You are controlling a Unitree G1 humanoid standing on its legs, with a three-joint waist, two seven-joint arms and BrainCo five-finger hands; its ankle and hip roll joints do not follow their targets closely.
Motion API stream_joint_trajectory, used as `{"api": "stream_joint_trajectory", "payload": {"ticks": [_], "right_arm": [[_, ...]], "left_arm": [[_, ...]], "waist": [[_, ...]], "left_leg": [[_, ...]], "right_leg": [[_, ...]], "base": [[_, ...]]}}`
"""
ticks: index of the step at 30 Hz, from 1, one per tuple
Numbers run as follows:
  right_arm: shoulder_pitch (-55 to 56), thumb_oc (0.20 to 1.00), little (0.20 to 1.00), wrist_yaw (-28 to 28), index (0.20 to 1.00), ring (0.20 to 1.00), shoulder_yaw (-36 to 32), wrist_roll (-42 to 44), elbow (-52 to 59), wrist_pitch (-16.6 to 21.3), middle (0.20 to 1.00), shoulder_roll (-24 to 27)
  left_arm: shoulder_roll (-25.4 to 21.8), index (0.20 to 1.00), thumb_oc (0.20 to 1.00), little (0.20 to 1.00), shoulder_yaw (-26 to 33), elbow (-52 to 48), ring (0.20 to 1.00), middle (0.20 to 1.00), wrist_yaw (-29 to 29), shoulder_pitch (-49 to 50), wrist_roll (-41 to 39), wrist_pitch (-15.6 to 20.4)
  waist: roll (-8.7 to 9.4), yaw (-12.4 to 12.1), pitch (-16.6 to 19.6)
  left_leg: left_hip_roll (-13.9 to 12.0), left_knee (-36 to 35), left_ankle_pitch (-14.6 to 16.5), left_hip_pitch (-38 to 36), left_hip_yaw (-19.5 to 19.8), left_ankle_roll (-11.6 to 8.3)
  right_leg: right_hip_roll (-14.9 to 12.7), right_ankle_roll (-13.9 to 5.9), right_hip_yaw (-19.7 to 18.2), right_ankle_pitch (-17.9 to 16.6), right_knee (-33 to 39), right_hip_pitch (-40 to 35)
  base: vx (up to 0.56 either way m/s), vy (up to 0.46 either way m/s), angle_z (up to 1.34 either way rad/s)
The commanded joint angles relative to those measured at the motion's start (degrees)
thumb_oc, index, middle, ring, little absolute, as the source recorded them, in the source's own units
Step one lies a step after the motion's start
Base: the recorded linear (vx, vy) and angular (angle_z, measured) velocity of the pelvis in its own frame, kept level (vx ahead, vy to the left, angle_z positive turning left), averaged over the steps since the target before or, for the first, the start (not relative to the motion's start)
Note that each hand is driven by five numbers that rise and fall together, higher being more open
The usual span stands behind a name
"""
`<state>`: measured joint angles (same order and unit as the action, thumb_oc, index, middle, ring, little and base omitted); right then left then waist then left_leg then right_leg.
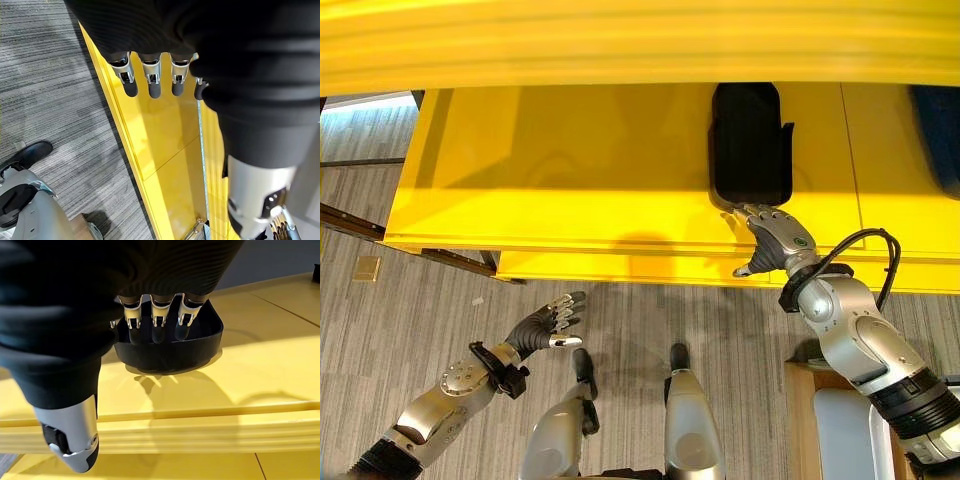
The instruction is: Move parts from the plastic box to the shelf.
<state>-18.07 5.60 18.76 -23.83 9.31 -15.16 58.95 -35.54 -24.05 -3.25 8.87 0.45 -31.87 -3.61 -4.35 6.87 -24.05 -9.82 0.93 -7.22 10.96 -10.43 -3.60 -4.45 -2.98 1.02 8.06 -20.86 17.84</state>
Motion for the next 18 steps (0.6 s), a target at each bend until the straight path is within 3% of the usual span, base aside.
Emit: {"api": "stream_joint_trajectory", "payload": {"ticks": [1, 7, 18], "right_arm": [[-3.65, 1.0, 1.0, 0.85, 1.0, 1.0, 0.95, -2.52, -0.19, -1.02, 1.0, -1.62], [-4.53, 1.0, 1.0, 2.85, 1.0, 1.0, 1.13, -3.42, -1.0, -1.8, 1.0, -1.92], [-6.93, 1.0, 1.0, -0.96, 1.0, 1.0, 0.98, -2.86, -3.29, -3.9, 1.0, -3.44]], "left_arm": [[-3.17, 1.0, 1.0, 1.0, 0.74, -4.13, 1.0, 1.0, 1.55, 1.02, 0.83, 1.44], [-3.12, 1.0, 1.0, 1.0, 0.86, -4.01, 1.0, 1.0, 1.56, 0.6, 0.6, 0.97], [-2.74, 1.0, 1.0, 1.0, 0.59, -3.67, 1.0, 1.0, 1.46, 0.49, 1.25, 1.1]], "waist": [[2.86, 0.74, 0.31], [2.7, 0.79, -0.04], [2.27, 0.72, -0.46]], "left_leg": [[-0.1, 6.7, 8.97, -1.39, -2.63, 0.09], [-0.2, 7.13, 9.02, -1.06, -2.59, 0.05], [-0.16, 7.7, 9.15, -0.62, -2.5, 0.02]], "right_leg": [[-0.53, -0.09, 3.06, 0.76, 7.08, -7.17], [-0.74, -0.09, 3.02, 0.88, 6.28, -6.59], [-0.92, 0.0, 2.84, 0.83, 5.87, -6.04]], "base": [[0.0, 0.0, 0.0], [0.0, 0.0, 0.0], [0.0, 0.0, 0.0]]}}
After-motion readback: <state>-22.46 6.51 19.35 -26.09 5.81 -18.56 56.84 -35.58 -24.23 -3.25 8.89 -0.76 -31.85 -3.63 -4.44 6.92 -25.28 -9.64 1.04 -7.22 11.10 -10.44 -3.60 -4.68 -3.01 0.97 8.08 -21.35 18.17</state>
